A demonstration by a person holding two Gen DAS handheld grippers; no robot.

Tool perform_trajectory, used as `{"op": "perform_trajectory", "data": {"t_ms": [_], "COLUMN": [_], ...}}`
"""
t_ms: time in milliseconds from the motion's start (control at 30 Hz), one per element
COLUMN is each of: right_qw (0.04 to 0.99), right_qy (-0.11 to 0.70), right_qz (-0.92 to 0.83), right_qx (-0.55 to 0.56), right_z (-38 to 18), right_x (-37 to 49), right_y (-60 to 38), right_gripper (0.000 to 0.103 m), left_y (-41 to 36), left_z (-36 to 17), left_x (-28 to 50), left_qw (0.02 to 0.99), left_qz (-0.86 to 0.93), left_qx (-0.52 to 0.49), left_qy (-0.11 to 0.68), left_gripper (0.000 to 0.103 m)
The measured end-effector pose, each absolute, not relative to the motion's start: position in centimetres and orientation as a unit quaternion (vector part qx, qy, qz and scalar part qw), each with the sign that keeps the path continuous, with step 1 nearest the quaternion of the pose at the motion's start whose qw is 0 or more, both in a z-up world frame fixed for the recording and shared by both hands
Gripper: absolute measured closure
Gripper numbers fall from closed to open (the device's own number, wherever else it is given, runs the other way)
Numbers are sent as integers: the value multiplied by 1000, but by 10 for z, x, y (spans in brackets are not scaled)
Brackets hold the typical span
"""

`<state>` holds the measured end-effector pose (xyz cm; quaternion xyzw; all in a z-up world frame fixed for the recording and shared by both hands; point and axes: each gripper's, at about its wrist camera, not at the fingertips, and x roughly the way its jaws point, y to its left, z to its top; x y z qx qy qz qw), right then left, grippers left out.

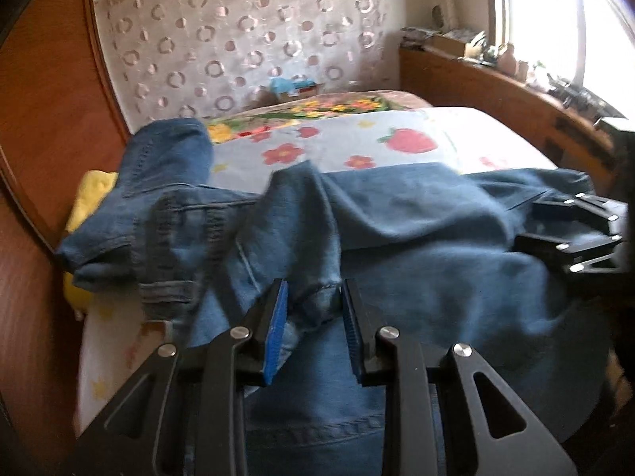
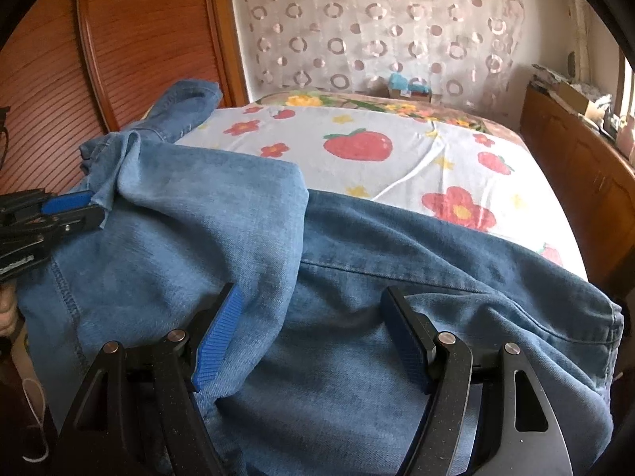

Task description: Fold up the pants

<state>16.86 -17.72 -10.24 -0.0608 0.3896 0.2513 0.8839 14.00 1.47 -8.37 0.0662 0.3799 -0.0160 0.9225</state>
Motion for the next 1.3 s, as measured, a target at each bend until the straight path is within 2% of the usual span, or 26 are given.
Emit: {"op": "perform_trajectory", "data": {"t_ms": [100, 233, 433, 533, 900, 1133, 1300], "right_qw": [884, 884, 884, 884, 884, 886, 882], "right_qy": [390, 389, 390, 390, 390, 383, 380], "right_qz": [252, 252, 252, 252, 252, 259, 278], "right_qx": [-59, -58, -59, -59, -57, -39, -30], "right_z": [-102, -102, -102, -103, -102, -94, -81], "right_x": [169, 169, 169, 169, 168, 151, 125], "right_y": [-178, -179, -178, -179, -180, -189, -191], "right_gripper": [29, 29, 29, 29, 29, 29, 29], "left_y": [30, 62, 113, 126, 93, 88, 84], "left_z": [-78, -66, -43, -38, -54, -83, -86], "left_x": [139, 142, 148, 143, 83, 80, 73], "left_qw": [928, 934, 940, 941, 938, 921, 924], "left_qz": [10, 29, 63, 50, -39, -32, -38], "left_qx": [69, 49, 17, -3, -38, -42, -41], "left_qy": [365, 352, 334, 335, 343, 385, 377], "left_gripper": [78, 84, 83, 79, 78, 78, 78]}}
